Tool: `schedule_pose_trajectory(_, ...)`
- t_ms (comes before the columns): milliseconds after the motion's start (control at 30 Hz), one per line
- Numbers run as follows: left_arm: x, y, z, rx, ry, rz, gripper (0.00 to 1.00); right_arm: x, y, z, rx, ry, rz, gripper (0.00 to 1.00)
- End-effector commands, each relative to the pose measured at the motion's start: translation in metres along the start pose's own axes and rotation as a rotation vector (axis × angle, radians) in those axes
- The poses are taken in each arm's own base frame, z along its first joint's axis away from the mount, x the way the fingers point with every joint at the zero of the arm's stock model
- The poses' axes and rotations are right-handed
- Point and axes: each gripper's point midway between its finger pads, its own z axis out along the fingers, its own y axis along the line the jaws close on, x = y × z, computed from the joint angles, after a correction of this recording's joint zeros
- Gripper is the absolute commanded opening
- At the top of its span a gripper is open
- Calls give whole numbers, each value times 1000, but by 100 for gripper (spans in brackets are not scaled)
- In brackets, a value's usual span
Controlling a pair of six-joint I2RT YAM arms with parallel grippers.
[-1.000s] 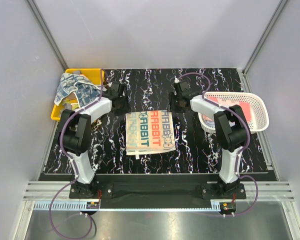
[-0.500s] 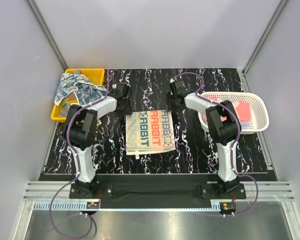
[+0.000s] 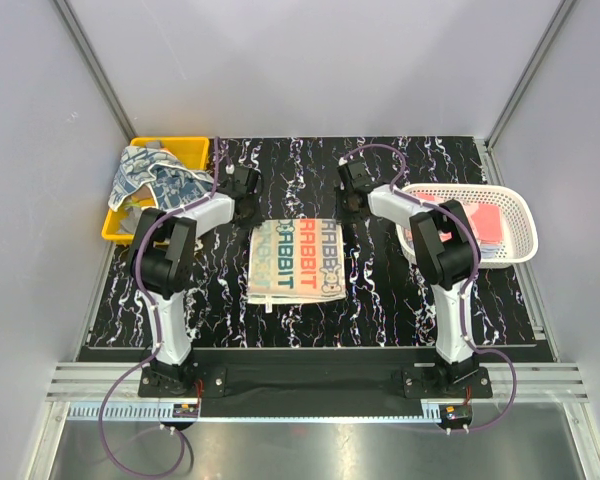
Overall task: Fold and stack the towels
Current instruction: Fold the towel
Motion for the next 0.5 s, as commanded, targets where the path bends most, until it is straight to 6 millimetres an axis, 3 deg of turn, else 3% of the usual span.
schedule_pose_trajectory(0,-16,-1,6,32,-54,-9,18,-16,-1,1,13,-38,-24,0)
schedule_pose_trajectory(33,-19,-1,6,45,-61,-13,12,-20,-1,0,11,-45,-21,0)
schedule_pose_trajectory(200,-44,-5,-1,129,-127,-67,0,-45,-11,-7,-5,-89,11,0)
schedule_pose_trajectory(333,-68,-18,-13,195,-195,-83,0,-72,-21,-14,-12,-145,41,0)
schedule_pose_trajectory(467,-104,-31,-33,250,-296,-89,0,-106,-16,-28,-51,-209,44,0)
